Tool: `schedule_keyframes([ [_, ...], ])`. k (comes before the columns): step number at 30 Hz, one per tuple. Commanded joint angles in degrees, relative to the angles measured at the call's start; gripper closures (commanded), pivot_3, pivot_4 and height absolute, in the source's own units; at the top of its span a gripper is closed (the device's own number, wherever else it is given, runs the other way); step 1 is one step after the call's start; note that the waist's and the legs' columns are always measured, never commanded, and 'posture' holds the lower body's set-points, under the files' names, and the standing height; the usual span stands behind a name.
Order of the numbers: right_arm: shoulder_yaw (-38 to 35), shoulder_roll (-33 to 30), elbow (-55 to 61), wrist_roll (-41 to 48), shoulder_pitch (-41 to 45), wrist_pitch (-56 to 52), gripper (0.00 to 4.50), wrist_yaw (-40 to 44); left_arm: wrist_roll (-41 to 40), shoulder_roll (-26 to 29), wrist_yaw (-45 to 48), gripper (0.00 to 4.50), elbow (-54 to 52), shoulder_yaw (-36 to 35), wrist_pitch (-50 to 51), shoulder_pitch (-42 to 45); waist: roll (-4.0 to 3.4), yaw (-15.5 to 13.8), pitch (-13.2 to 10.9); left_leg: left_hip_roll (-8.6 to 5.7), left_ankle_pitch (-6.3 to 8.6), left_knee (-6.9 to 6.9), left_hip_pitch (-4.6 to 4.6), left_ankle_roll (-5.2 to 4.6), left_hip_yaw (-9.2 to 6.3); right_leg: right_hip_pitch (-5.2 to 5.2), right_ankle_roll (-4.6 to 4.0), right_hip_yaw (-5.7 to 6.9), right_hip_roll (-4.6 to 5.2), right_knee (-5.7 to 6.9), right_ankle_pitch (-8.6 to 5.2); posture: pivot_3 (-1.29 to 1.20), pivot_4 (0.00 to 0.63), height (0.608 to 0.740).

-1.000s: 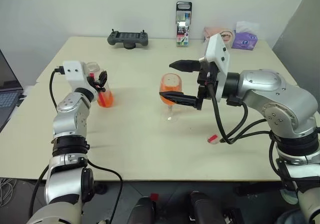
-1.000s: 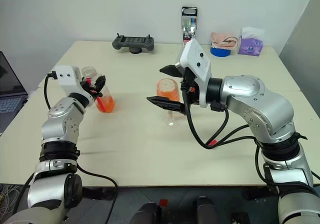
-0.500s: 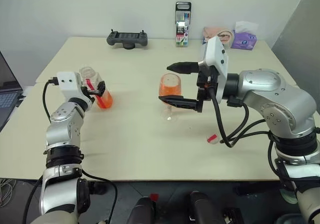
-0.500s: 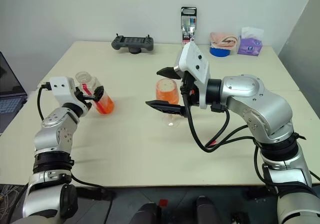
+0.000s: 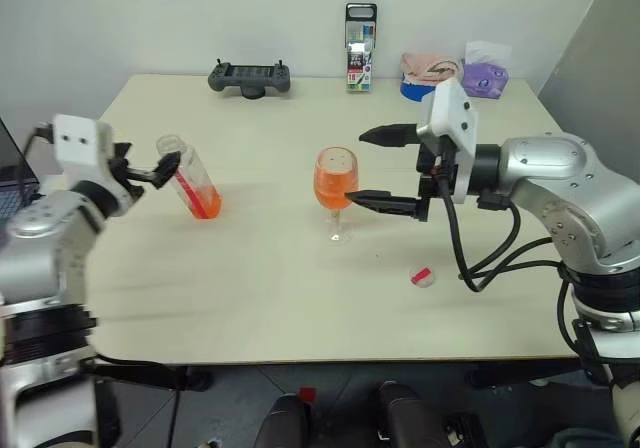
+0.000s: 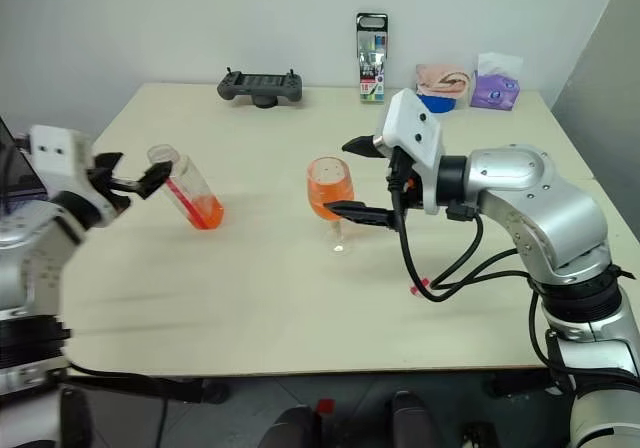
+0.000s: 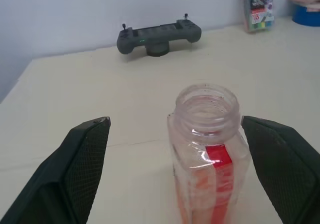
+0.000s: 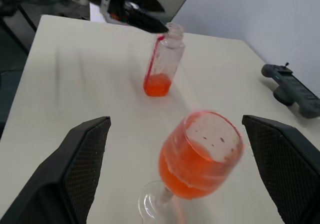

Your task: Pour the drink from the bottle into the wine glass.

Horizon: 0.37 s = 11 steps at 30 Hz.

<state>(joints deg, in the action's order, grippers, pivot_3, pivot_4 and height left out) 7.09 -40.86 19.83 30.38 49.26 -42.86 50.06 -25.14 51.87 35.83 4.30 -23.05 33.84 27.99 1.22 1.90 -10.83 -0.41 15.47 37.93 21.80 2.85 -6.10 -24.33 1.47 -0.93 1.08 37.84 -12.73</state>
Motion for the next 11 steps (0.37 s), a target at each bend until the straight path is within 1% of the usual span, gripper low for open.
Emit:
schedule_keyframes([
  [1, -5.9, -2.2, -0.5, 1.3, -2.0, 0.9, 0.0, 1.1, -11.2, 7.3, 14.4, 0.03, -9.3, -2.9, 6.6, 0.2, 0.0, -0.1, 0.0, 0.0, 0.0, -0.02, -0.01, 0.0, 0.01, 0.01, 0.02, 0.0, 0.01, -0.05, -0.02, 0.0, 0.15, 0.74],
  [2, -7.7, -3.0, -0.9, 2.0, -3.1, 0.7, 0.0, 1.5, -15.1, 9.5, 18.9, 0.03, -11.9, -2.7, 9.5, -0.3, 0.02, -0.3, 0.0, -0.01, 0.0, -0.03, 0.02, 0.0, 0.0, 0.04, 0.05, 0.02, 0.01, -0.1, -0.08, 0.0, 0.15, 0.74],
  [4, -10.2, -3.9, -1.3, 3.1, -4.6, 0.2, 0.0, 1.9, -19.1, 11.9, 23.4, 0.03, -14.5, -2.3, 12.6, -0.7, -0.04, -0.3, 0.0, -0.04, 0.01, -0.02, 0.06, 0.01, -0.02, 0.12, 0.2, 0.03, 0.09, -0.24, -0.19, 0.0, 0.15, 0.74],
  [7, -14.7, -5.5, -2.0, 6.4, -7.0, -1.7, 0.0, 2.8, -20.6, 14.3, 27.8, 0.03, -14.6, -1.7, 13.6, -1.5, -0.13, -0.1, -0.1, -0.06, 0.01, 0.0, 0.02, 0.01, 0.16, 0.13, 0.23, -0.1, 0.18, -0.24, -0.21, 0.0, 0.15, 0.74],
  [11, -16.1, -5.9, -1.5, 8.8, -7.8, -2.7, 0.0, 3.2, -21.4, 13.9, 28.6, 0.03, -13.7, -1.2, 14.3, -0.7, -0.15, 0.0, -0.1, 0.07, 0.01, -0.01, -0.14, -0.01, 0.17, 0.11, 0.15, -0.06, -0.03, -0.06, -0.25, 0.0, 0.15, 0.74],
])
